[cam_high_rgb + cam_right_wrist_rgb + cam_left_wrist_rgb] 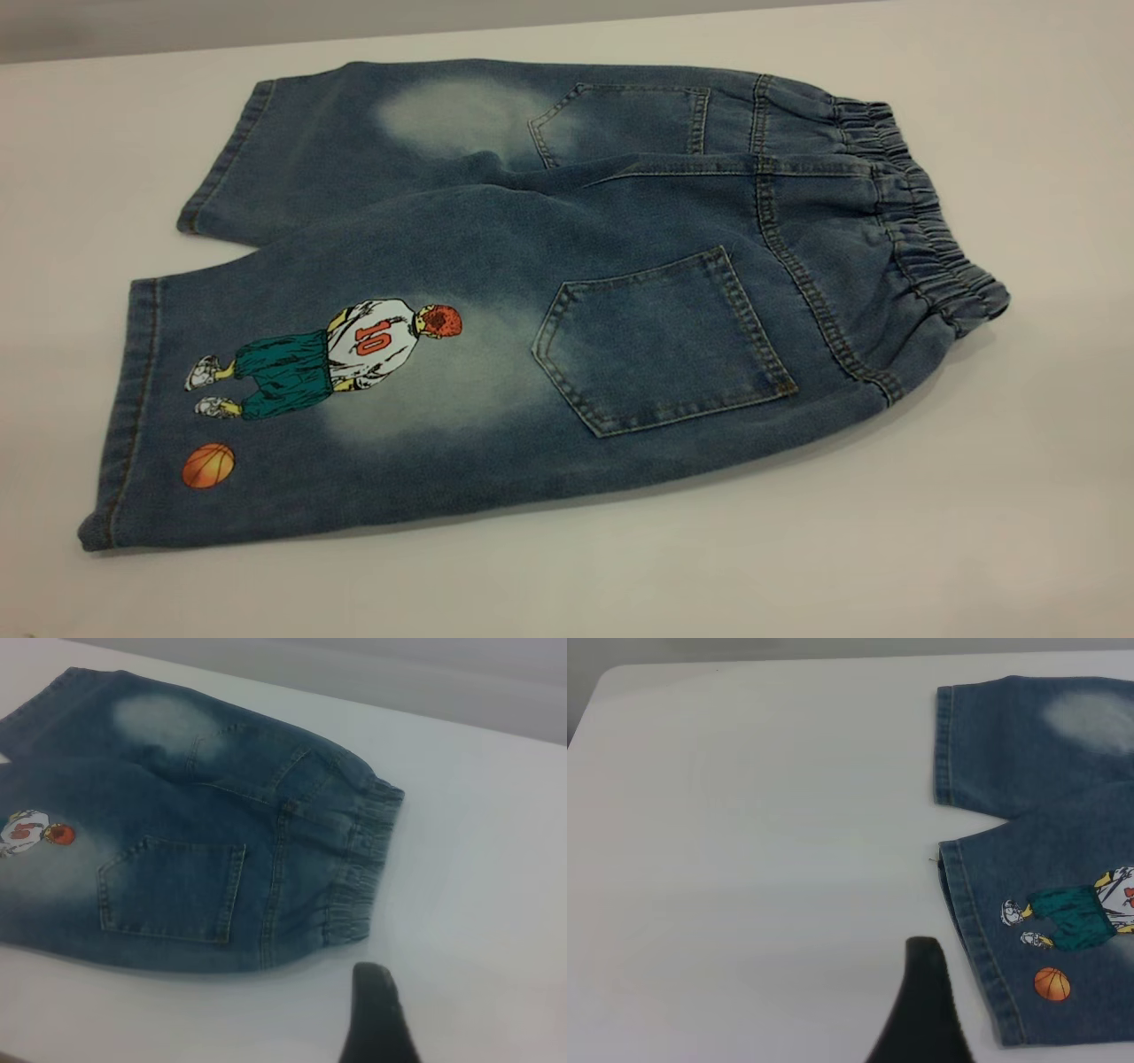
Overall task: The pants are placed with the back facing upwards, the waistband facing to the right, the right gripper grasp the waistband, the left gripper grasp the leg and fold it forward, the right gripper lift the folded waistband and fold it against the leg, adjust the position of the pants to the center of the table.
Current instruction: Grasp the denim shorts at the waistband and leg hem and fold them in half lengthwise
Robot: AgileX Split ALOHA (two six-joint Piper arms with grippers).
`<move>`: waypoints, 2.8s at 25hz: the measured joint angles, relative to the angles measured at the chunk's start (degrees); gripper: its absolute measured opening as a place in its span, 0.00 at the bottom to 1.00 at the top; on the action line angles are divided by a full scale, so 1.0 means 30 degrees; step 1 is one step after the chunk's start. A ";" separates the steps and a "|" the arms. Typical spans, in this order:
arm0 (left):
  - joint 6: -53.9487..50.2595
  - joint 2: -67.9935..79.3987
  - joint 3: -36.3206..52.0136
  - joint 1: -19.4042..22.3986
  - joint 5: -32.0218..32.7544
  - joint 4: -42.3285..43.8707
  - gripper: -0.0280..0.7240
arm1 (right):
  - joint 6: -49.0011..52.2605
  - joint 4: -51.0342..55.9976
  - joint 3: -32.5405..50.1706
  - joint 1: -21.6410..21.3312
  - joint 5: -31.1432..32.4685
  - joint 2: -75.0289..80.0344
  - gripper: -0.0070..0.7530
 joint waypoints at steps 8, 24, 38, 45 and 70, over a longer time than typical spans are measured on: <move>0.0000 0.0000 0.0000 0.0000 0.0000 0.0000 0.74 | 0.0036 0.0000 0.0000 0.0000 0.0000 0.0000 0.54; 0.0000 0.0000 0.0000 0.0000 0.0000 0.0000 0.74 | 0.0010 0.0106 0.0000 0.0000 0.0000 0.0000 0.54; 0.0040 0.0000 0.0000 0.0000 0.0000 -0.0406 0.74 | 0.0051 0.0106 0.0000 0.0019 0.0000 0.0000 0.54; 0.0676 0.2374 -0.1525 0.0000 -0.2467 -0.0864 0.71 | 0.1016 0.0192 -0.1557 0.0019 -0.1548 0.0745 0.54; 1.2880 2.5844 -0.4567 -0.2582 -0.9770 -0.8568 0.64 | 0.3847 0.1724 -0.1973 0.0019 -1.2207 2.3426 0.54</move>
